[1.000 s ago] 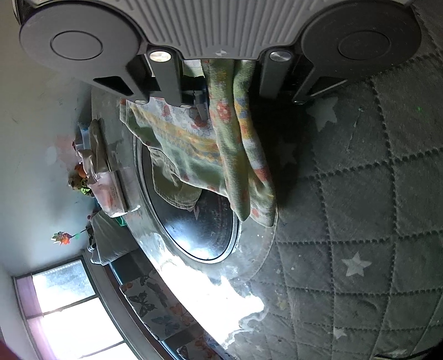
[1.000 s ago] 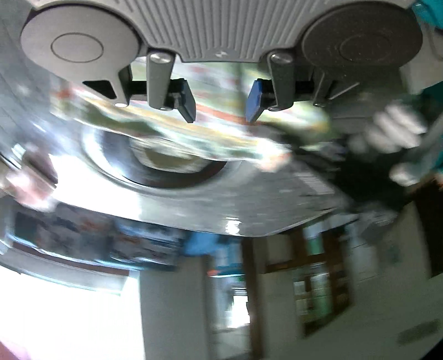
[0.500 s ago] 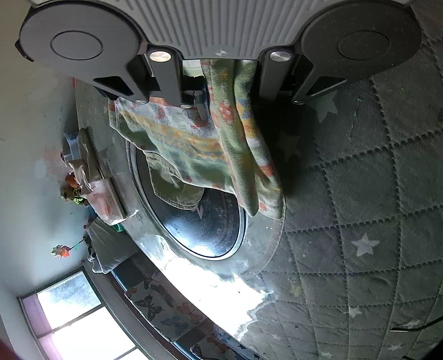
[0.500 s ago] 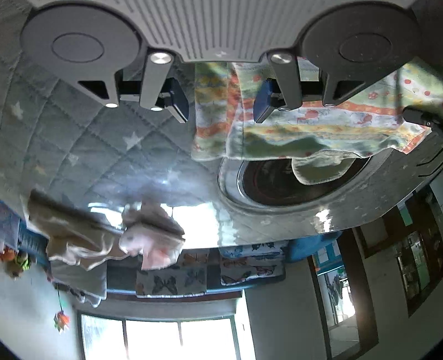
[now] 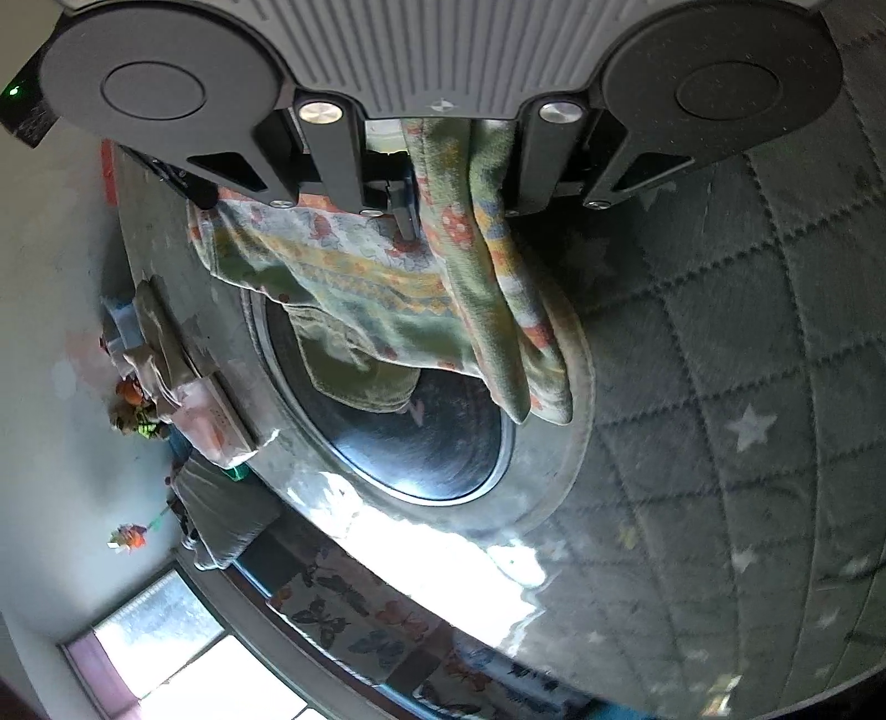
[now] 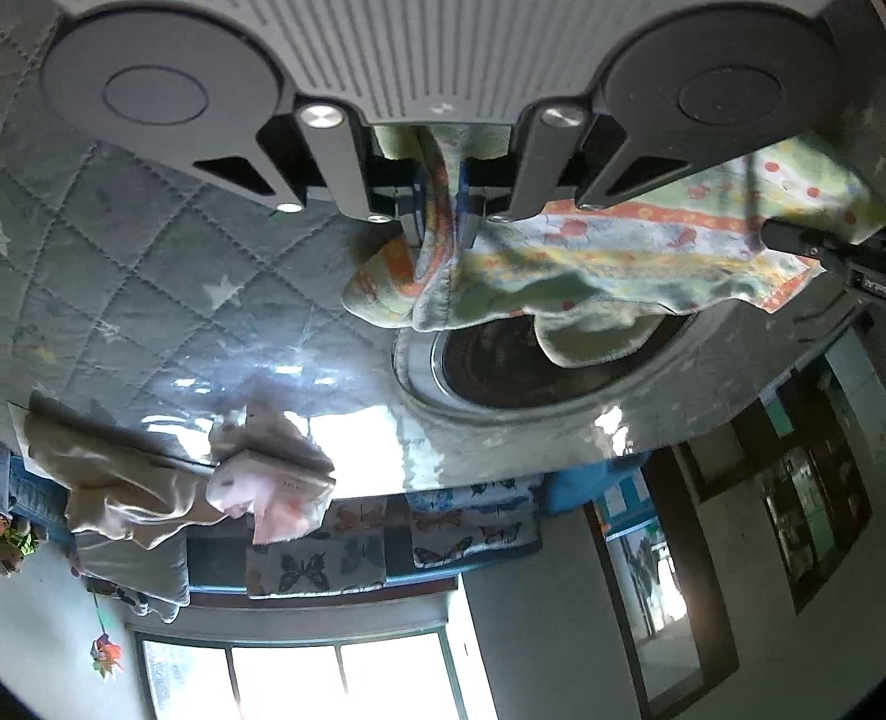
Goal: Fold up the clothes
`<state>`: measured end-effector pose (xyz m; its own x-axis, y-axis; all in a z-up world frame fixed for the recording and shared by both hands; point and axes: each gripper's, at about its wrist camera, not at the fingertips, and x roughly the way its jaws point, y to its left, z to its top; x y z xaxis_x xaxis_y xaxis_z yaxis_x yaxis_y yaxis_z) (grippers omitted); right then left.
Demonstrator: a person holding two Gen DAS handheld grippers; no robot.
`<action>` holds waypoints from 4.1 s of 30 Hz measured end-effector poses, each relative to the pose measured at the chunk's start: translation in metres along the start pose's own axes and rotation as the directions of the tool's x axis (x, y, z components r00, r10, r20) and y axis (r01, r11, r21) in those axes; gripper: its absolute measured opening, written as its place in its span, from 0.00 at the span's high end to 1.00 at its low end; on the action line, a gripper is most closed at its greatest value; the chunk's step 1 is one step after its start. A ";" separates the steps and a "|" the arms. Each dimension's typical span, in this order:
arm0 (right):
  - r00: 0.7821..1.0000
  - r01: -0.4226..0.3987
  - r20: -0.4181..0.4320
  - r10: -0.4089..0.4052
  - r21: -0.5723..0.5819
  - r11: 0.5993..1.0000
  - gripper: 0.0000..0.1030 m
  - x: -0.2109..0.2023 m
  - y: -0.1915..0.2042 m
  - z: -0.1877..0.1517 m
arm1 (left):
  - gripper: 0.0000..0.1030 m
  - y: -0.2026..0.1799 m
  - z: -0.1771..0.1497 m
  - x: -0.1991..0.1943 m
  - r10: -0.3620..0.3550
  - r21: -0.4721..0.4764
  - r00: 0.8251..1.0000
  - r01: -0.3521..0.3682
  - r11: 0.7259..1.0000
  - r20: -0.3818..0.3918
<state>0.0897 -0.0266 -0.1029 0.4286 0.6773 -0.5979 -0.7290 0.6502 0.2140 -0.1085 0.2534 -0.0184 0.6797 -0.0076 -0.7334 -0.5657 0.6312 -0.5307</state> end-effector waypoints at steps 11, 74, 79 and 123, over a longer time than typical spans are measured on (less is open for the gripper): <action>0.994 0.008 0.110 -0.010 0.018 1.000 0.92 -0.048 0.001 0.003 | 0.85 -0.049 0.006 -0.004 -0.041 0.174 0.999 0.041 0.984 0.002; 0.870 0.400 0.174 -0.462 0.297 0.867 0.92 -0.198 -0.125 -0.064 | 0.85 -0.274 -0.059 0.112 -0.087 0.608 0.963 0.229 0.760 -0.254; 0.873 0.404 0.160 -0.461 0.295 0.866 0.92 -0.198 -0.125 -0.069 | 0.84 -0.269 -0.064 0.115 -0.075 0.607 0.961 0.228 0.761 -0.266; 0.868 0.459 0.056 -0.494 0.289 0.840 0.72 -0.171 -0.135 -0.082 | 0.52 -0.219 -0.054 0.123 0.029 0.612 0.983 0.090 0.786 -0.182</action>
<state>0.0715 -0.2584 -0.0932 0.7619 0.2860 -0.5811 -0.2611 0.9567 0.1285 0.0737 0.0721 -0.0158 0.5666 -0.1301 -0.8136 -0.0978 0.9698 -0.2233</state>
